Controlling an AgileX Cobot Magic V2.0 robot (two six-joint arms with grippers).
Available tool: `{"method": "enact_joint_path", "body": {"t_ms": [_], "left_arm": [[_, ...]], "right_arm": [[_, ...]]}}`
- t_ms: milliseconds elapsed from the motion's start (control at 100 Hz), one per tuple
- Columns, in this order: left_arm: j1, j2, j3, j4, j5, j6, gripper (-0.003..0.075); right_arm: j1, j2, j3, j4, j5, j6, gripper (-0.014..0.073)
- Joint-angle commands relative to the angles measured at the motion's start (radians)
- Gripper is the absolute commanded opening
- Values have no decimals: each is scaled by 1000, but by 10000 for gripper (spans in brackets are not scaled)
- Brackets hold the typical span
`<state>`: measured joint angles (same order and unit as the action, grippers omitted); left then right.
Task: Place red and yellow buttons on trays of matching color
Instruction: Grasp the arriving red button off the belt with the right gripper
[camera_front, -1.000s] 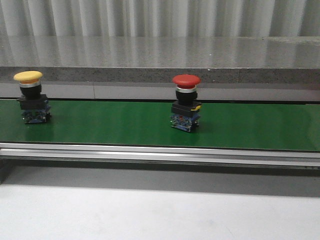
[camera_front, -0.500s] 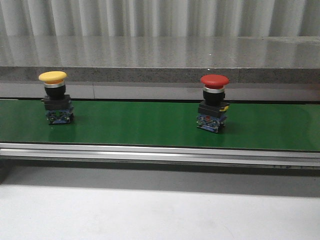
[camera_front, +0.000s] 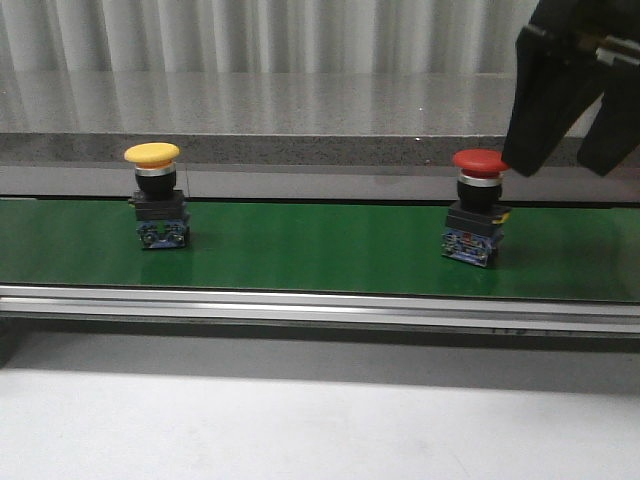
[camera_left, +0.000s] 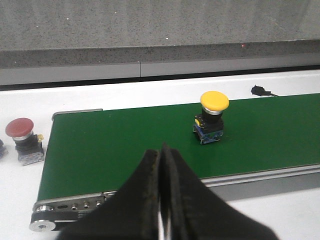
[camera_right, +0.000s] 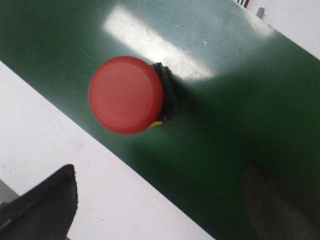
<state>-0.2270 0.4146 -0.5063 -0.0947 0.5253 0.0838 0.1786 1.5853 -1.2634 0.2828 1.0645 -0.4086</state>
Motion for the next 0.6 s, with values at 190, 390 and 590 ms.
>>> {"method": "enact_joint_path", "body": {"t_ms": [190,390,590], "left_arm": [[-8,4,-25,-17,-81,0,-20],[-8,4,-25,-17,-81,0,-20],[-8,4,-25,-17,-81,0,-20]], "right_arm": [[15,59,-44,42,-97,-97,640],[14,59,-44,42,-135,-97,232],[11,52,-44,42,-175,-92,90]]}}
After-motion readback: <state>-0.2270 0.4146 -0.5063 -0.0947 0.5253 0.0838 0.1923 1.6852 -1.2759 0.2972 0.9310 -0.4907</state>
